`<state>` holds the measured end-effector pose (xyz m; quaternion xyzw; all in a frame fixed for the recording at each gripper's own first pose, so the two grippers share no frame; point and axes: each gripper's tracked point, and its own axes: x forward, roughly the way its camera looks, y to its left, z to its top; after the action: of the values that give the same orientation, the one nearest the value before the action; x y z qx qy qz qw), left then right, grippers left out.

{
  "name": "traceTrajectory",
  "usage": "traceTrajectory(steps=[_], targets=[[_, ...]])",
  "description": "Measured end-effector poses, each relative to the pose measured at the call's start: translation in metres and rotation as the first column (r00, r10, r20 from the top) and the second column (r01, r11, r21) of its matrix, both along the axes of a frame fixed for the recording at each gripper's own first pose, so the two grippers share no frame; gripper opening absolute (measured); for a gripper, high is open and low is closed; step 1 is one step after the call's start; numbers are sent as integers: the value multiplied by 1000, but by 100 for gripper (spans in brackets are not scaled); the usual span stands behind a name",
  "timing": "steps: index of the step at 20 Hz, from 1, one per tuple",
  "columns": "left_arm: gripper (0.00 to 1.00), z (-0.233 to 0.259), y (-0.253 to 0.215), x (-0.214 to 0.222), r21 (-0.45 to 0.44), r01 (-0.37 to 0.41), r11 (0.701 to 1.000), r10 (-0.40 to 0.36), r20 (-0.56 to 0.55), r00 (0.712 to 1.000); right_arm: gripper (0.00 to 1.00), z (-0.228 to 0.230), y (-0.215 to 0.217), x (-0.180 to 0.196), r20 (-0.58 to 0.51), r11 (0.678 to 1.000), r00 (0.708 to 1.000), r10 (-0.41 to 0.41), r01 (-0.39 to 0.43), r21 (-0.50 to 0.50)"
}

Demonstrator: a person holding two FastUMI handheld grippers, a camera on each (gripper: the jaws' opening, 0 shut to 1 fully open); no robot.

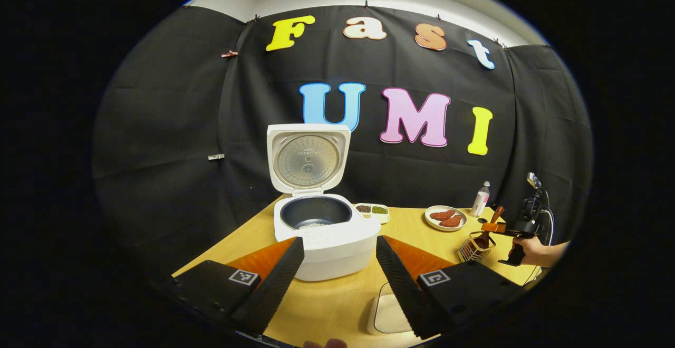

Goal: Close the left gripper, press the button to open the rice cooker; take a wooden spoon from the chopstick holder with the right hand, scoop a spoonful of rice and pour it into the rice cooker, then put the wooden spoon back into the chopstick holder.

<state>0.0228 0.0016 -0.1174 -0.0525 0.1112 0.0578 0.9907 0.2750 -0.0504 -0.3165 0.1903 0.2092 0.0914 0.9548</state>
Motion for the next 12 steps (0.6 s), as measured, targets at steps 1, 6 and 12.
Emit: traceTrajectory(steps=[1,6,12], targets=[[95,-1,2,-1,3,-5,1000,5,-1,1000,19,4,3,2,19,1000,1000,2,-2,-12],[95,2,8,-3,16,-4,1000,4,-2,1000,9,25,-2,0,50,999,998,-37,36,8],[95,14,15,-8,-11,18,1000,-18,17,1000,8,103,-13,-25,125,995,987,-96,93,30]])
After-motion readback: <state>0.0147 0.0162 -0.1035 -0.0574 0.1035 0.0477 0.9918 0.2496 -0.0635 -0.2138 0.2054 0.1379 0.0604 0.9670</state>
